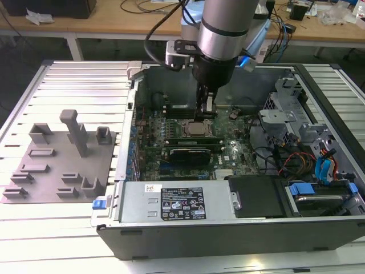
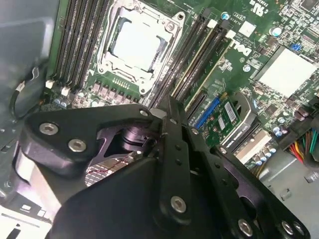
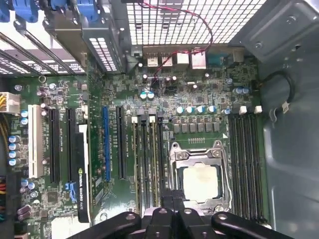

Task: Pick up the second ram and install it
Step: 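Press down the second ram until it locks into place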

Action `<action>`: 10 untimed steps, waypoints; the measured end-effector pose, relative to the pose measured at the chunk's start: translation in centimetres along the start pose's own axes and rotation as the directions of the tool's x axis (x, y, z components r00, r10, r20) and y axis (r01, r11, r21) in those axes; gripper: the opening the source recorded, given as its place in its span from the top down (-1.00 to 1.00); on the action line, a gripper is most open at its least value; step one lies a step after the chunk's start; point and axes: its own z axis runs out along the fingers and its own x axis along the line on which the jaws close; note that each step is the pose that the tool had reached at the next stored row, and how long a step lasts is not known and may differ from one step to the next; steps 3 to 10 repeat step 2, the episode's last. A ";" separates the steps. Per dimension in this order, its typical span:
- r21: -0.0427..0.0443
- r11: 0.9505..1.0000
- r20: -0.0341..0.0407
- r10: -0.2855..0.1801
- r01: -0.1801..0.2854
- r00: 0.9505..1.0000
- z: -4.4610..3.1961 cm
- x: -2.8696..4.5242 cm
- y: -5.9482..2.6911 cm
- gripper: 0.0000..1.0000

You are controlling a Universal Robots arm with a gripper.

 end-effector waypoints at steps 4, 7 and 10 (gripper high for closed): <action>0.000 1.000 0.000 0.000 0.000 1.000 0.00 0.00 0.00 0.84; 0.000 1.000 0.000 0.000 0.000 1.000 0.00 0.00 0.00 0.84; 0.000 1.000 0.000 0.000 0.000 1.000 0.00 0.00 0.00 0.84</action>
